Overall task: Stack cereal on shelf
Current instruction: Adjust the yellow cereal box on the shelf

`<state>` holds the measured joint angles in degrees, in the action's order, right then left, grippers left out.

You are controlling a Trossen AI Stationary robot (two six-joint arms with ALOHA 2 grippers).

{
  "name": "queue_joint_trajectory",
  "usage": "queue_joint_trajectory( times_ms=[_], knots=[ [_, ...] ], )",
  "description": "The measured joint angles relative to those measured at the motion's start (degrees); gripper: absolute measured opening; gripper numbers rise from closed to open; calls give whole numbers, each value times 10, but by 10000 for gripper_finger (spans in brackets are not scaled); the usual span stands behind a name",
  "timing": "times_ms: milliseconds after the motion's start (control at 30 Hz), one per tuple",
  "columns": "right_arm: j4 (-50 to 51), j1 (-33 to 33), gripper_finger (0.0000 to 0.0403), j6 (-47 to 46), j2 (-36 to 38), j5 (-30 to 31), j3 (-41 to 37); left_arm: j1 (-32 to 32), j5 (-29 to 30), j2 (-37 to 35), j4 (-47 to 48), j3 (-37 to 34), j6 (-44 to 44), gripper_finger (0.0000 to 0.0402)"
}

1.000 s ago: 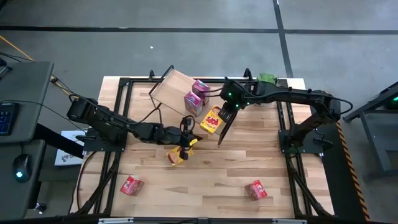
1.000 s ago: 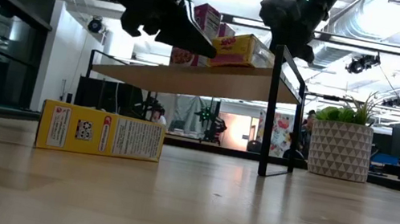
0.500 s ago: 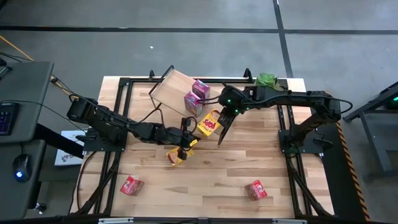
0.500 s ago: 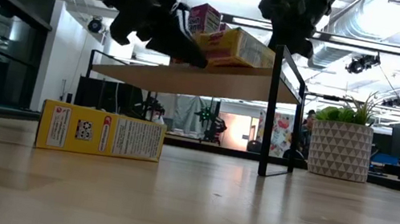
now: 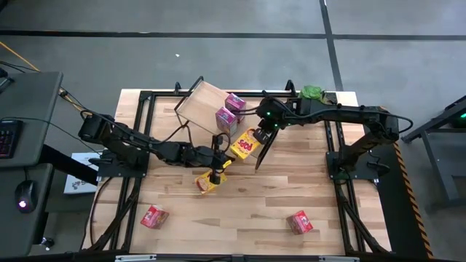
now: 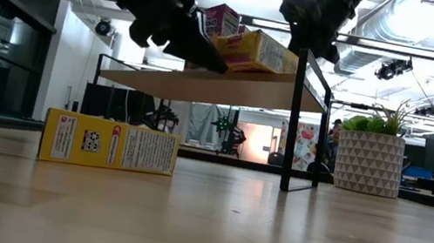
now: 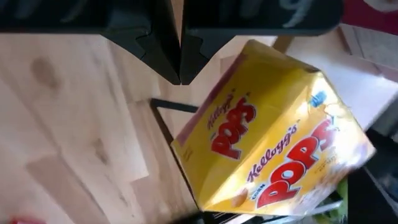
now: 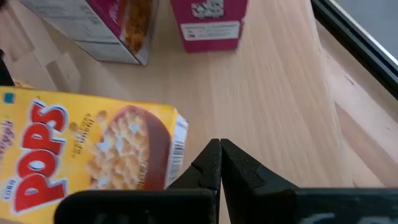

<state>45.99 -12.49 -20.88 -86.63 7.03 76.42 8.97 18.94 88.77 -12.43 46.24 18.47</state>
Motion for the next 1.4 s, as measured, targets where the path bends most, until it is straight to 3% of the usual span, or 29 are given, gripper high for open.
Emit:
queue_joint_trajectory(
  times_ms=[133,233,500,767,1033,1400],
  knots=[
    [-2,2,0,-1,0,0,0,4,12,0,0,-2,-115,0],
    [-3,2,0,-10,0,7,0,18,65,1,-31,-18,-219,0],
    [-1,1,0,-18,0,19,0,40,149,83,-280,-98,-361,0],
    [-4,1,0,-18,0,14,0,37,170,136,-403,-93,-339,0],
    [-4,2,0,-18,0,8,0,44,191,136,-413,-89,-333,0],
    [-45,5,0,-24,0,-65,-55,53,193,135,-446,-89,-328,0]
  ],
)
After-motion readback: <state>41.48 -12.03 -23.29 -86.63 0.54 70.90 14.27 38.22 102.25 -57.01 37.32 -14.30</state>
